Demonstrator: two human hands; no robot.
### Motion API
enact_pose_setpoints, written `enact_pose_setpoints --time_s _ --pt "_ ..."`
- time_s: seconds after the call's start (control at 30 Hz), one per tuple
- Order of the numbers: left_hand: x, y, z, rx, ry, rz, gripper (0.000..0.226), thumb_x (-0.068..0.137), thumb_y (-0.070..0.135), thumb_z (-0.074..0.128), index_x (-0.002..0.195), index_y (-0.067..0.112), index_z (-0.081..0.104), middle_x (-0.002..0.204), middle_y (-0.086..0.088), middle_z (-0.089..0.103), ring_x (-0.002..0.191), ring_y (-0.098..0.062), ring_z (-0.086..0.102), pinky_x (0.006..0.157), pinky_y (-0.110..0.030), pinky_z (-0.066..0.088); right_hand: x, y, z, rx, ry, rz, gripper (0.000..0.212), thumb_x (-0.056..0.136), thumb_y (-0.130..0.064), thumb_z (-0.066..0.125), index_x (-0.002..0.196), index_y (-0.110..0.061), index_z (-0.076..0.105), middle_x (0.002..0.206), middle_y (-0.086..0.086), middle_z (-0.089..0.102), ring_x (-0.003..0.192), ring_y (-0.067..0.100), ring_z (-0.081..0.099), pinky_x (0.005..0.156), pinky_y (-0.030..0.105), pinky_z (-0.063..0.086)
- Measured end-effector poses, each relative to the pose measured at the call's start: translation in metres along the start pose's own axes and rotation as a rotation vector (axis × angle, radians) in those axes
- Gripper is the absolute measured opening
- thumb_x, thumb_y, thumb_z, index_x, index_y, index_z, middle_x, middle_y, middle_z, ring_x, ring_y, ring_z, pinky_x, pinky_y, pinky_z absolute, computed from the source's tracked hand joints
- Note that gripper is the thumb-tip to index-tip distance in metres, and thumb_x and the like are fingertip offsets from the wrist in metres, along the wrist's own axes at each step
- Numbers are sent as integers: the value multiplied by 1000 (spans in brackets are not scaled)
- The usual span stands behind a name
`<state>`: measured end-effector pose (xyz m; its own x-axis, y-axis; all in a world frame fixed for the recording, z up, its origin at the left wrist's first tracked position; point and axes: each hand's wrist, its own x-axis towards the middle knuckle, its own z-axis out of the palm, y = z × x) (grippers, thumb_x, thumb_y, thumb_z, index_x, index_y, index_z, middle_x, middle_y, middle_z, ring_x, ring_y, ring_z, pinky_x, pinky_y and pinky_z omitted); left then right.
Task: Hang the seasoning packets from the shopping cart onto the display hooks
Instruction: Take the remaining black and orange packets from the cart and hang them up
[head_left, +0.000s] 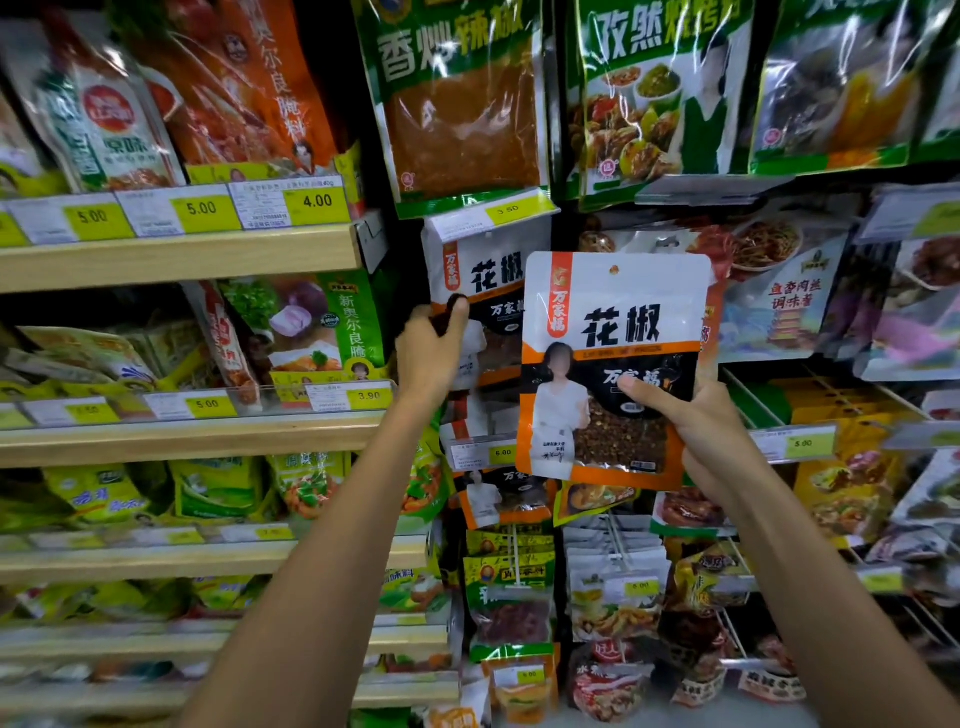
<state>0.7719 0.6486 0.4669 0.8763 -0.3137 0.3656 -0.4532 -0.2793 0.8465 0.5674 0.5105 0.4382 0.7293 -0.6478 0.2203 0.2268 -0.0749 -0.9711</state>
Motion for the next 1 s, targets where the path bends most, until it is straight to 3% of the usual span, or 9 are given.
enact_pose_setpoints --time_s 0.07,0.1,0.23,0.3,0.47,0.63,0.73,1.0 --pt "-20 -3 -12 220 101 181 42 99 38 47 122 3 53 116 -14 60 106 -26 56 87 -31 42 3 -1 5 14 4 27 27 63 -38 80 89 -32 73 97 -9 76 106 18 66 98 43 48" --pt "-29 -1 -21 293 185 305 38 100 30 48 125 2 52 121 -14 58 112 -27 54 89 -29 40 4 -1 9 10 -5 42 35 60 -41 80 91 -27 72 96 -8 76 106 18 66 98 42 48" --pt "-21 15 -68 508 644 810 21 97 6 50 110 -3 63 106 -18 66 99 -32 62 87 -36 49 10 -1 25 -24 -43 85 43 58 -46 79 93 -21 71 93 -8 76 101 16 67 94 39 49" --pt "-2 20 -90 655 776 920 20 97 7 52 109 -2 65 106 -19 66 98 -34 63 88 -40 49 12 2 32 -18 -62 97 40 61 -42 79 94 -20 71 92 -7 76 98 15 69 94 40 51" --pt "27 8 -106 900 685 936 30 100 19 46 116 -1 62 115 -22 63 104 -37 61 91 -45 47 20 3 45 -42 -94 102 40 63 -38 80 95 -17 70 96 -1 75 99 18 68 101 47 48" --pt "35 -5 -108 844 653 955 29 100 20 46 109 -3 61 113 -25 61 100 -39 59 90 -46 45 38 0 55 -69 -141 75 25 77 -28 79 98 -19 69 99 -5 73 102 14 65 104 45 45" --pt "37 -6 -106 844 679 955 30 101 20 43 106 -4 60 107 -26 60 97 -40 59 89 -46 44 49 -4 65 -80 -150 57 31 78 -27 78 103 -11 68 103 2 73 104 18 65 104 45 45" --pt "40 -11 -104 816 711 971 28 100 19 43 106 -4 58 106 -25 59 98 -39 57 91 -45 40 72 -3 81 -45 -137 47 15 76 -24 80 87 -23 71 89 -8 76 97 12 69 99 37 49"
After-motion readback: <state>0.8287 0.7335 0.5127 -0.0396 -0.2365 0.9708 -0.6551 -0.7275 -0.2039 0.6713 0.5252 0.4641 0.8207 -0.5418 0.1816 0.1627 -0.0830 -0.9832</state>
